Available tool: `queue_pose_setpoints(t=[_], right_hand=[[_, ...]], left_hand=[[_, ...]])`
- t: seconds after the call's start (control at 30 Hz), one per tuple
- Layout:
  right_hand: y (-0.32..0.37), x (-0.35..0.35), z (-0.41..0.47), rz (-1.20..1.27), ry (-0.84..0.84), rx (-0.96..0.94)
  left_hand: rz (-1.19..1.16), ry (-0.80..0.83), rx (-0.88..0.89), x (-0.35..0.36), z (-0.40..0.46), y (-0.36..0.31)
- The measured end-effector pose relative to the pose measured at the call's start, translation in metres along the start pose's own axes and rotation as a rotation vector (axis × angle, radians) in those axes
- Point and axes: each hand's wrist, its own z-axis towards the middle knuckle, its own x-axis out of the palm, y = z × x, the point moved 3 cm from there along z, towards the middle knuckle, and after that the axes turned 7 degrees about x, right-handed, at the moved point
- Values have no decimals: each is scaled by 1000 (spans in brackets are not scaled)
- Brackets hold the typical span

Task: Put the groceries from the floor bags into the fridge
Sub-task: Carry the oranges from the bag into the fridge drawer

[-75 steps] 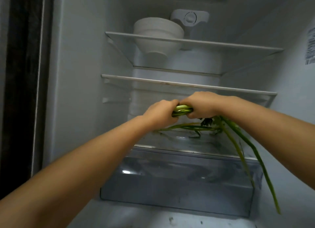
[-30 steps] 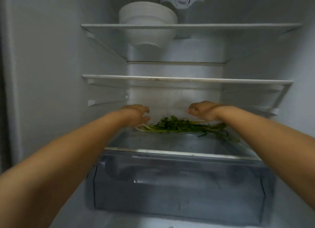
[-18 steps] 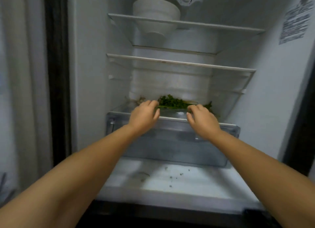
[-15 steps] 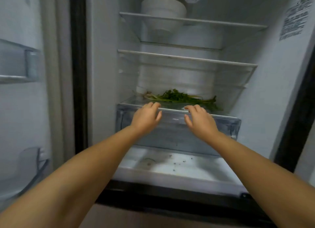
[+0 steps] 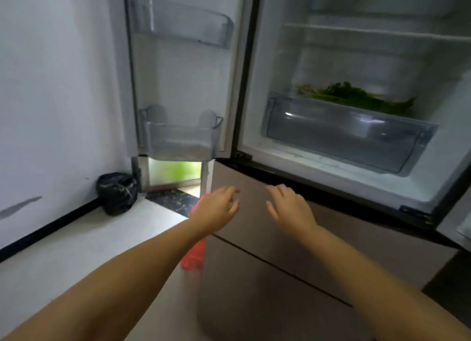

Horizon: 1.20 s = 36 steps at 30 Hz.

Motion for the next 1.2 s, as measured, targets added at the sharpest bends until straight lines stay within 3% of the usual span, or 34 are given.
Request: queue_pose_setpoints(t=[0.33,0.53,0.7,0.83,1.0,1.2], right_hand=[[241,56,-73,106,301,-381],[461,86,-106,174,414,-605],[670,73,-160,322,495,-749],[794,64,-203,349,573,-861],[894,83,-219,265,669,-974],[1020,127,-196,208,734,-1041]], left_hand=[[141,34,-511,-108,-271,105],[249,6,-830,-231,-475,182],[335,-45,-1114,-350,-650,231],[327,-48,-1371,-413,-765,259],[285,-102,-1517,-445,-842,293],[275,-114,-1572,-492,-886,384]])
